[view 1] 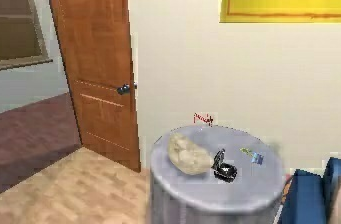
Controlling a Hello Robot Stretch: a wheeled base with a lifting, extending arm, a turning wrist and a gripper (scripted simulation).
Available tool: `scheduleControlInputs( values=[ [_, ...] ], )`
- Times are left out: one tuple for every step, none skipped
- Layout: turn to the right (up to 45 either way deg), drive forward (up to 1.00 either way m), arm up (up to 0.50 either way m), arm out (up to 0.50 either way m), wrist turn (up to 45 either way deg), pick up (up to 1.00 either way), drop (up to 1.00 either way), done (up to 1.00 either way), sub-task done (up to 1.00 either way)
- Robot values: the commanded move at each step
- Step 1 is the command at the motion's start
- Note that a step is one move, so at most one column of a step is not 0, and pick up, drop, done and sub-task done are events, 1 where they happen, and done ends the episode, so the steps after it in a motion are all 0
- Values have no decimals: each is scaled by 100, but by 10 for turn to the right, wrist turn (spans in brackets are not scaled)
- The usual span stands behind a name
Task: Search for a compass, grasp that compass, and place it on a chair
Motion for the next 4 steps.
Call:
scheduleControlInputs(
  values=[
    [-450,0,0,0,0,0,0,0,0],
    [-240,0,0,0,0,0,0,0,0],
    [0,0,50,0,0,0,0,0,0],
    [0,0,38,0,0,0,0,0,0]
  ],
)
